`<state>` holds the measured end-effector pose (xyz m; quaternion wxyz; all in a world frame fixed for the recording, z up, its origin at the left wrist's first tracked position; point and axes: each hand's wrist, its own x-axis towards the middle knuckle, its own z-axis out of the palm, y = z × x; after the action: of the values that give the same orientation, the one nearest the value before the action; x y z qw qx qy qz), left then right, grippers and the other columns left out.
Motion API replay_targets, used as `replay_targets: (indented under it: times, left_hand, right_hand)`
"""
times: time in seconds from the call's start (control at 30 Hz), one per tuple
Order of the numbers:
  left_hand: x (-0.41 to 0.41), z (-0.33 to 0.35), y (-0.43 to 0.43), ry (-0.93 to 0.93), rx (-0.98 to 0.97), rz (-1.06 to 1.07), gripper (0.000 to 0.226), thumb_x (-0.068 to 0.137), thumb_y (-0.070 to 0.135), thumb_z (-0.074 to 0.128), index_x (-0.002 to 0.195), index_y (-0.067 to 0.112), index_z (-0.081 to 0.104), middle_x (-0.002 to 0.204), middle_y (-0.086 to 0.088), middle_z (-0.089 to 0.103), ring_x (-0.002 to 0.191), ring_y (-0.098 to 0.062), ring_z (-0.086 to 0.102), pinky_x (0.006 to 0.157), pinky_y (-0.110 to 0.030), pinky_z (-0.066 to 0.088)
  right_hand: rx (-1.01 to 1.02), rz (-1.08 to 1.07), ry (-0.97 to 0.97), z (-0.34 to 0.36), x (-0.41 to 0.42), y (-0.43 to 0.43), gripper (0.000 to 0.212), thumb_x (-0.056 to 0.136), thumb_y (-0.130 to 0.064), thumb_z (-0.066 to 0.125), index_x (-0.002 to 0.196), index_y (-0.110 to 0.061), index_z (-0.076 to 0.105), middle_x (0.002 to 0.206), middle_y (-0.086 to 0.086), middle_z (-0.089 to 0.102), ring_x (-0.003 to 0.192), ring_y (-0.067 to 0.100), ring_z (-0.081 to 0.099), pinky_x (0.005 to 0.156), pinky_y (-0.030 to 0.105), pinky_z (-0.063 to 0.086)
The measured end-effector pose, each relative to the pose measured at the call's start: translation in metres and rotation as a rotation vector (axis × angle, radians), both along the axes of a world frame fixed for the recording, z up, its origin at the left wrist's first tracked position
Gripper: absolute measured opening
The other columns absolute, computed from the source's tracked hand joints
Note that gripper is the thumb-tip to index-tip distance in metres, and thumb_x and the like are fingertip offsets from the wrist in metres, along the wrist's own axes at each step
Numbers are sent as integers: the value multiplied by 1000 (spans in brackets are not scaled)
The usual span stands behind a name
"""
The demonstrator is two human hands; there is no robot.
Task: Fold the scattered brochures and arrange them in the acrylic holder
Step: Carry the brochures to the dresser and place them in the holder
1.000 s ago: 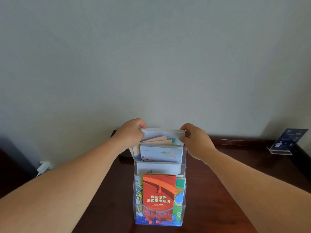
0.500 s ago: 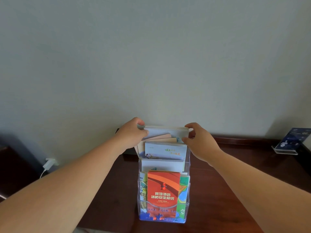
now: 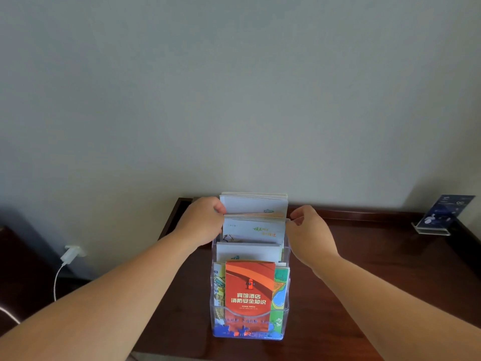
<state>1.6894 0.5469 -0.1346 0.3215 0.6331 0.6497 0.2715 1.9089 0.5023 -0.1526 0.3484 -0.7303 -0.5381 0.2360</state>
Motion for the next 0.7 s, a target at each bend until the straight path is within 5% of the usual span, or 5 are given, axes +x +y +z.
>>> replay_targets:
  times: [0.1,0.27,0.47,0.7]
  left_hand:
    - [5,-1,-2,95,50,-18,32,86,6,41,102,23,62,93,1,63,83,-18,66,71,-32,55]
    - [10,-6,-9,144,103,-61,30,91,12,46,114,28,59,94,7,58,59,-8,58,51,-23,38]
    - [14,-12,-22,261,275,-82,31,100,17,46,127,25,59,87,0,63,61,-13,50,54,-24,35]
    - [19,-15,-20,229,210,-20,24,98,17,46,120,22,53,96,-5,64,60,-12,51,48,-24,31]
  right_hand:
    - [1,27,23,2,-1,-5,18,92,-23,52,110,-20,56,89,-12,62,76,5,58,62,29,48]
    - [1,83,1,-1,-7,-12,29,93,-22,52,122,-22,50,100,-9,66,70,5,61,52,22,41]
    - [47,146,-161,0,-13,-16,44,94,-20,54,137,-29,45,121,3,63,99,21,62,77,32,52]
    - [-16,119,-145,0,-9,-11,36,94,-14,52,128,-26,46,100,0,62,88,24,61,69,32,48]
